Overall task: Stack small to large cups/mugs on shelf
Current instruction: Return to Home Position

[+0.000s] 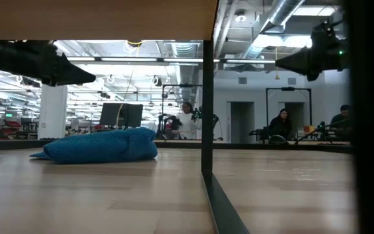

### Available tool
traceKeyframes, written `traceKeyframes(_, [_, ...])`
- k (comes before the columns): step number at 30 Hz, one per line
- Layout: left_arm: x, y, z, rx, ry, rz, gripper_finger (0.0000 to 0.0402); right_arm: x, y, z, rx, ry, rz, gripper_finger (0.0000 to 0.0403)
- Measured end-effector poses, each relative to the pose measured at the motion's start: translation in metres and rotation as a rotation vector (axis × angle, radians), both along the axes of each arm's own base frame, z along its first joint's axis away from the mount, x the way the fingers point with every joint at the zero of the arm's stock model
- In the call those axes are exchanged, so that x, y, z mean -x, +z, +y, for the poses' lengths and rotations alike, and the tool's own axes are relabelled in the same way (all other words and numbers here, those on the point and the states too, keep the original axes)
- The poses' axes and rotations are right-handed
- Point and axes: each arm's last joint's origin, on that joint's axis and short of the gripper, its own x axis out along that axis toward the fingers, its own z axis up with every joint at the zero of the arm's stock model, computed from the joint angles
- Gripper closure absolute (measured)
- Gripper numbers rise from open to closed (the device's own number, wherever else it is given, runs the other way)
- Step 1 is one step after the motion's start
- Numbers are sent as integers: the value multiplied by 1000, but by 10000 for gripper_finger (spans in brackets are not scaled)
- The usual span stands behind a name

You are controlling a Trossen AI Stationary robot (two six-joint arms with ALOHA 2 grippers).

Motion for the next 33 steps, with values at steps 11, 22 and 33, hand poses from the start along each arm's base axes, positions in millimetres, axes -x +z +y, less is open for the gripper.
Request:
traceKeyframes(11, [2,-1,3,-30,114,0,294,7,-11,-6,-58,-4,87,345])
traceKeyframes(22, [-2,-2,-4,-72,-153,39,294,12,-21,-8,-139,12,160,345])
traceKeyframes(33, [-2,-3,0,-39,-111,29,294,21,-44,-1,-77,17,46,361])
